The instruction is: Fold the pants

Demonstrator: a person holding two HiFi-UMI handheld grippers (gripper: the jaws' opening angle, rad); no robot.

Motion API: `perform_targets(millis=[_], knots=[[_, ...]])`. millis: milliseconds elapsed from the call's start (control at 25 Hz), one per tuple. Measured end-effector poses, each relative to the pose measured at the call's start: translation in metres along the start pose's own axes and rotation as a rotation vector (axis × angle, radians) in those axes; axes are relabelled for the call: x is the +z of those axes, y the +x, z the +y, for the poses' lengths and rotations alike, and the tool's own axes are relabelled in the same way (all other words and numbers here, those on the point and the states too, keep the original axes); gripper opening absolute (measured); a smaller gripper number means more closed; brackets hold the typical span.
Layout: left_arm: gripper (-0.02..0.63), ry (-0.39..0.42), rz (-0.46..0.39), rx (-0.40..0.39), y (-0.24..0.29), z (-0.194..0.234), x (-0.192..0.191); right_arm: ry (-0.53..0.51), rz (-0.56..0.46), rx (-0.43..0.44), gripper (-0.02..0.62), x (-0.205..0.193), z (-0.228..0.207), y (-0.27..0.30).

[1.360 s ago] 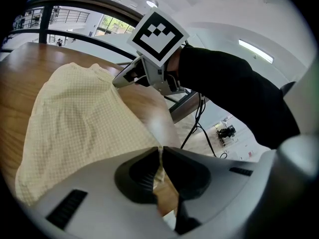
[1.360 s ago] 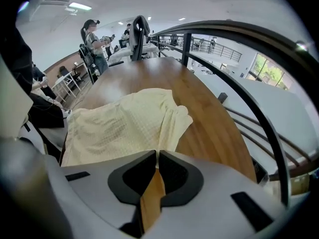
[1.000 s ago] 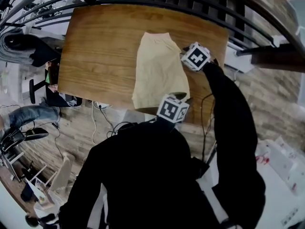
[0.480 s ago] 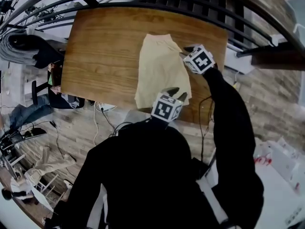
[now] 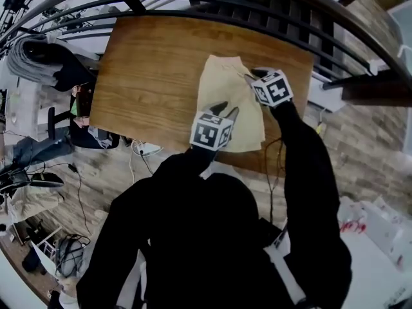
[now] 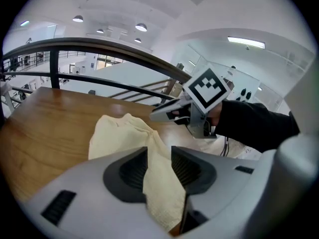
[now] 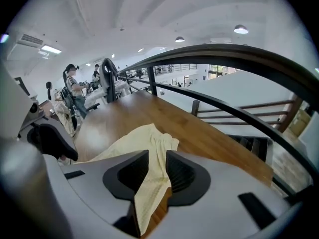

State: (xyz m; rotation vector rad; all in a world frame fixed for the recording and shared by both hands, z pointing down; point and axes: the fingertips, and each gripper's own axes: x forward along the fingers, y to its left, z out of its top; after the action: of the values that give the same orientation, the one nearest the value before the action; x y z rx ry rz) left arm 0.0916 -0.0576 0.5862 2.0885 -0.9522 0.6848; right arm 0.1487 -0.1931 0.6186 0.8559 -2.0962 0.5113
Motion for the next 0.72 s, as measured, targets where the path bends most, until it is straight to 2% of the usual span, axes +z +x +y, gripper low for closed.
perform_targets(millis=[360,520,720], knots=[[0.129,-0.018,-0.067,0.1,-0.012,0.091,0.053,0.112,0.016,-0.04,0.097,0.0,-0.018,0.02],[0.129,-0.029,-0.068,0.105,-0.004,0.119,0.066,0.134,0.006,-0.03,0.097,0.007,-0.021,0.032],[0.129,-0.039,-0.017,0.116,0.009,0.141,0.07,0.17,0.021,-0.023,0.097,0.009,-0.029,0.046]])
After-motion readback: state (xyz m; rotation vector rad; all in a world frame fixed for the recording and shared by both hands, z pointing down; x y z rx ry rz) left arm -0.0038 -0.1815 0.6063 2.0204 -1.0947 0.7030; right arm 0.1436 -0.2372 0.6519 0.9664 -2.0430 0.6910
